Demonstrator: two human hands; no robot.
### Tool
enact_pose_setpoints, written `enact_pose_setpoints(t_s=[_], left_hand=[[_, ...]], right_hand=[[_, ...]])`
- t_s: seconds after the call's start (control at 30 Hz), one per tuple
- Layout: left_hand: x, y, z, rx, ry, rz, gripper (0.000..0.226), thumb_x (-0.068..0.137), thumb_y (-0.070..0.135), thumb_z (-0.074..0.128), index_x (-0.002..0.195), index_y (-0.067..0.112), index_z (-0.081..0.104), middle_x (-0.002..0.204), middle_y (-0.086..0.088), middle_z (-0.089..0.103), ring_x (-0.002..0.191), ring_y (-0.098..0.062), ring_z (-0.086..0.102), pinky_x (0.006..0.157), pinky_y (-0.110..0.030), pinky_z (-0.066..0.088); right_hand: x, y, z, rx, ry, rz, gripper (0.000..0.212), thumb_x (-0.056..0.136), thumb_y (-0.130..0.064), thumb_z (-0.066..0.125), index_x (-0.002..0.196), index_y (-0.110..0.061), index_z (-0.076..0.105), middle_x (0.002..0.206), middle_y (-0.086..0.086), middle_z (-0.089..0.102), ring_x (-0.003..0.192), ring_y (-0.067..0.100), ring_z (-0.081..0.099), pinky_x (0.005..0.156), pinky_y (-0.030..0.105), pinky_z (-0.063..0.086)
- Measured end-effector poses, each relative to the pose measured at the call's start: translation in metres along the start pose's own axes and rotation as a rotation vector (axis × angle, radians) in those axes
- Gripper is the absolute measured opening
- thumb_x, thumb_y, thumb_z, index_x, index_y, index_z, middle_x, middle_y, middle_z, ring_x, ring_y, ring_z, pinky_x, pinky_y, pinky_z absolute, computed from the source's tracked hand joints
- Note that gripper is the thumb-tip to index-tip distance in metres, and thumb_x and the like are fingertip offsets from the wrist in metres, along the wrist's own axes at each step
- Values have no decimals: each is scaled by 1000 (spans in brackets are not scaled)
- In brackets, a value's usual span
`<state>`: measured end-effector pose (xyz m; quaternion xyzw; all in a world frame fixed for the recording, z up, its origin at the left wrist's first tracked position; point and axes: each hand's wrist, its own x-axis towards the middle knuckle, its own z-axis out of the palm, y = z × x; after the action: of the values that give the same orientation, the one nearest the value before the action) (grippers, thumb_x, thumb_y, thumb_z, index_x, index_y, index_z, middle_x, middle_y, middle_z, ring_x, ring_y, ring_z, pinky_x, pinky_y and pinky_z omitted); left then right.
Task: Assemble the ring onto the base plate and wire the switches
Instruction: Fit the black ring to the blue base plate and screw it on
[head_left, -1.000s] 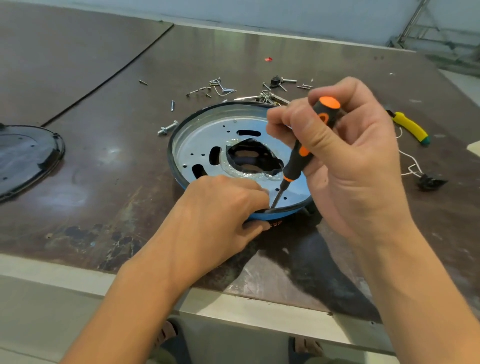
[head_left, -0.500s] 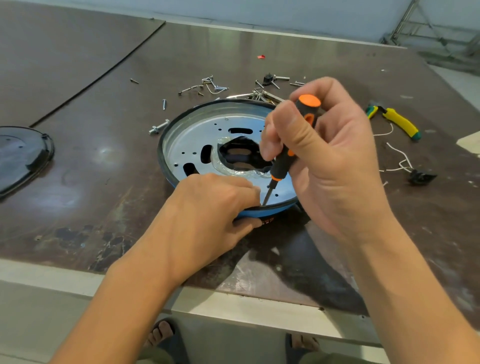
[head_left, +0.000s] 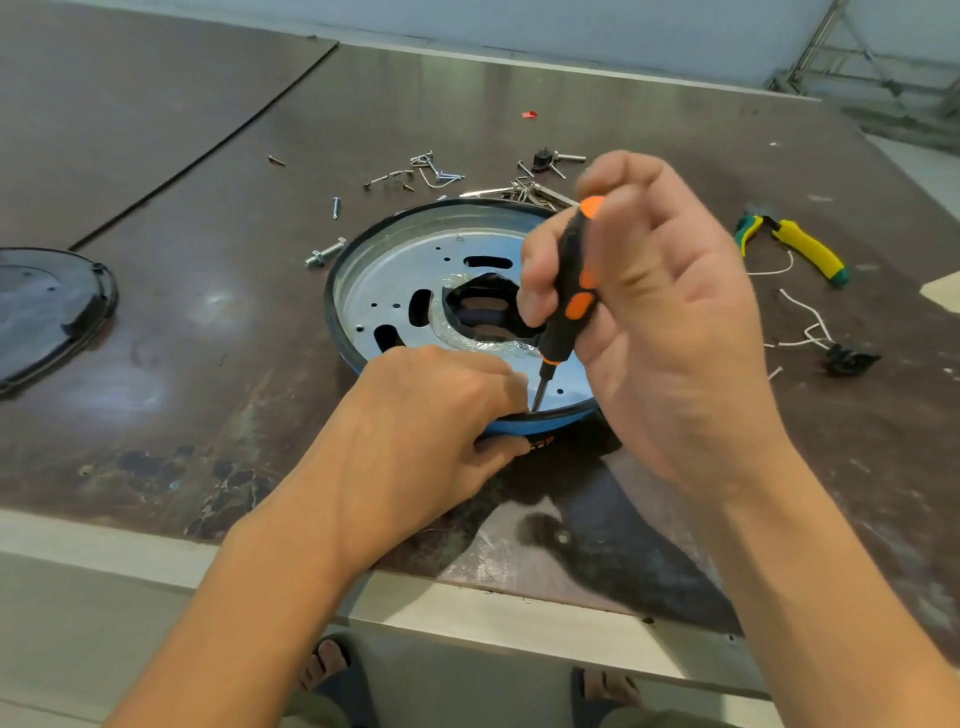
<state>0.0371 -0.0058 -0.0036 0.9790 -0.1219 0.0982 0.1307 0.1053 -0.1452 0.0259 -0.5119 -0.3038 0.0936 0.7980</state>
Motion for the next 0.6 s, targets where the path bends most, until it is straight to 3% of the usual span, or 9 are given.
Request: enact_pose_setpoints(t_s=[0.03, 0.1, 0.17, 0.23, 0.3, 0.37, 0.43, 0.5, 0.6], left_hand=[[0, 0, 0, -5, 0, 1, 22, 89, 41, 64, 102, 24, 72, 107, 10, 69, 98, -15, 66, 78, -38, 53], [0, 1, -1, -20, 2, 2, 21, 87, 38, 67, 101, 23, 74, 109, 9, 70, 97, -17, 67, 77, -39, 54], [0, 1, -1, -10, 1, 3, 21, 87, 38, 68, 99, 22, 74, 109, 9, 70, 93, -18, 68, 76, -39, 55], [0, 1, 0, -12, 9, 7, 20, 86, 38, 68, 96, 21, 74, 109, 9, 71, 92, -18, 68, 75, -40, 55], [0, 0, 0, -5, 4, 7, 22, 87, 39, 67, 100, 22, 73, 110, 9, 70, 96, -18, 68, 77, -40, 55], [0, -1, 2, -5, 1, 12, 22, 87, 38, 68, 100, 21, 73, 108, 8, 71, 97, -18, 68, 78, -40, 55], [0, 0, 2, -35, 14, 13, 18, 84, 34, 72, 93, 19, 75, 104, 5, 73, 94, -20, 70, 75, -40, 56], [0, 0, 1, -40, 18, 9, 15, 85, 34, 72, 87, 19, 74, 102, 7, 73, 93, -18, 69, 73, -40, 56], [0, 0, 1, -39, 25, 13, 16, 85, 35, 71, 84, 19, 73, 101, 8, 72, 90, -17, 69, 73, -39, 55]], right_hand=[[0, 0, -1, 39, -5, 29, 26, 99, -36, 52, 109, -13, 56, 79, 7, 64, 69, 21, 55, 69, 30, 50], [-2, 0, -4, 18, -43, 25, 27, 105, -25, 42, 115, -8, 60, 86, 9, 65, 78, 21, 57, 74, 33, 51], [-4, 1, -2, -78, -63, -46, 10, 99, -12, 56, 106, -9, 62, 92, 9, 67, 86, 24, 61, 79, 44, 53], [-5, 2, 1, -109, -1, -99, 16, 88, -6, 69, 97, -13, 58, 92, 9, 71, 86, 26, 65, 81, 48, 55], [-3, 2, 0, -98, 32, -97, 23, 86, -6, 73, 95, -14, 53, 85, 9, 70, 77, 25, 64, 75, 42, 56], [-1, 0, -1, -69, 17, -61, 18, 93, -18, 70, 100, -14, 54, 81, 6, 65, 71, 22, 59, 71, 34, 51], [0, -2, -3, -5, 5, -1, 26, 100, -34, 51, 112, -12, 58, 85, 6, 65, 75, 20, 56, 73, 32, 48], [-1, -1, -6, 36, -4, 23, 36, 106, -27, 33, 118, -6, 60, 90, 8, 65, 82, 20, 56, 77, 33, 47], [-2, -1, -5, -29, 11, -24, 22, 104, -17, 44, 105, -5, 63, 90, 5, 68, 86, 20, 61, 80, 36, 51]])
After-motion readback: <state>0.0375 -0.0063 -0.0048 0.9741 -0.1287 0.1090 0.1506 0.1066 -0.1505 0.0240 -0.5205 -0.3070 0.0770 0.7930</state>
